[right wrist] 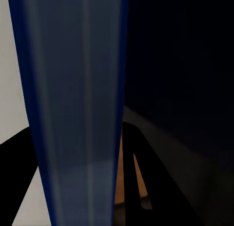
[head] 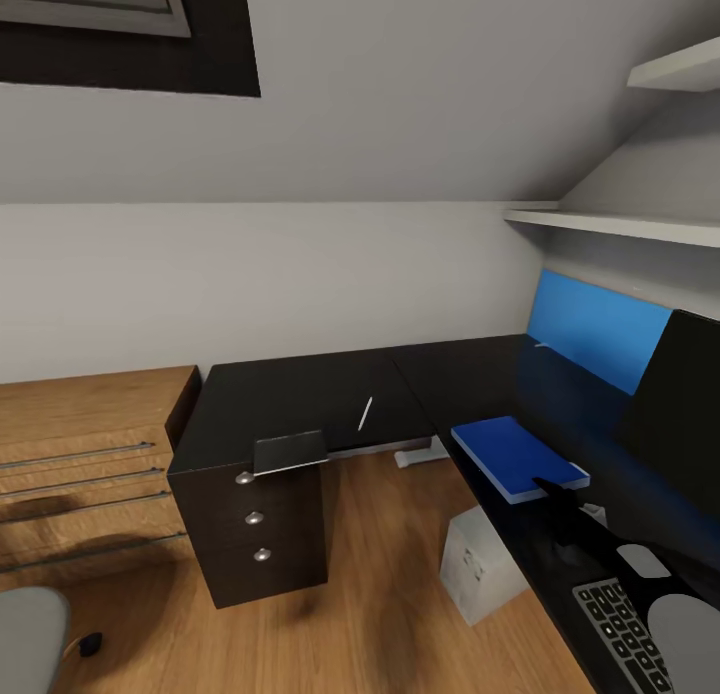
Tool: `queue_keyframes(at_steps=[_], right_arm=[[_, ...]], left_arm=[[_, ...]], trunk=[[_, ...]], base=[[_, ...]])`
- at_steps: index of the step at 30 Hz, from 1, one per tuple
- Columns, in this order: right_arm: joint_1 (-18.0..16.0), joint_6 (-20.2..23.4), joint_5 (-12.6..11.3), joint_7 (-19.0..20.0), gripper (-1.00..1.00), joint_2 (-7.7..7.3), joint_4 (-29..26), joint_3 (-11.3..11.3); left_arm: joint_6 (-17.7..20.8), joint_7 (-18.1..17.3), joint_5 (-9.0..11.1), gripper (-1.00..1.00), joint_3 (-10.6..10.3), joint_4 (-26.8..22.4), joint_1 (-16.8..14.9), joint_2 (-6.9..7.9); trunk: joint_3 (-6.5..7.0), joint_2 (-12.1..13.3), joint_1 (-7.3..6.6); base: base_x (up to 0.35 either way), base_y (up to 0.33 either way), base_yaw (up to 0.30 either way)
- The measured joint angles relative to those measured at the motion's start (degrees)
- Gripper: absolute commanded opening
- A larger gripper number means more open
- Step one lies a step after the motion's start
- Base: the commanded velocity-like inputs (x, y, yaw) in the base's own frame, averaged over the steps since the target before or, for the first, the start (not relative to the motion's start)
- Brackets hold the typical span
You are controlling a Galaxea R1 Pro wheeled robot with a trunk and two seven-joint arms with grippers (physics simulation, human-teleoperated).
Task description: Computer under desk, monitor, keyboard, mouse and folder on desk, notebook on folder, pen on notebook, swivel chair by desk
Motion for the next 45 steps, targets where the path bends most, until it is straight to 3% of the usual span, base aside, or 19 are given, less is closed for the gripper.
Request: queue_keyframes(at_steps=[32, 33, 45], right_arm=[[0.0, 0.0, 0.0, -0.1, -1.0, -0.27, 0.0, 0.0], [0.0, 0.0, 0.0, -0.1, 1.0, -0.28, 0.0, 0.0], [0.0, 0.5, -0.7, 0.1, 1.0, -0.28, -0.1, -0.2]], left_arm=[[0.0, 0.1, 0.0, 1.0, 0.1, 0.0, 0.0, 0.0], [0.0, 0.1, 0.0, 1.0, 0.1, 0.0, 0.0, 0.0], [0.0, 0.0, 0.0, 1.0, 0.1, 0.0, 0.0, 0.0]], trunk=[[-0.54, -1.2, 0.67], [-0.54, -1.2, 0.67], [-0.53, -1.2, 0.67]], base=[[0.003, 0.0, 0.0], [0.0, 0.0, 0.0], [0.0, 0.0, 0.0]])
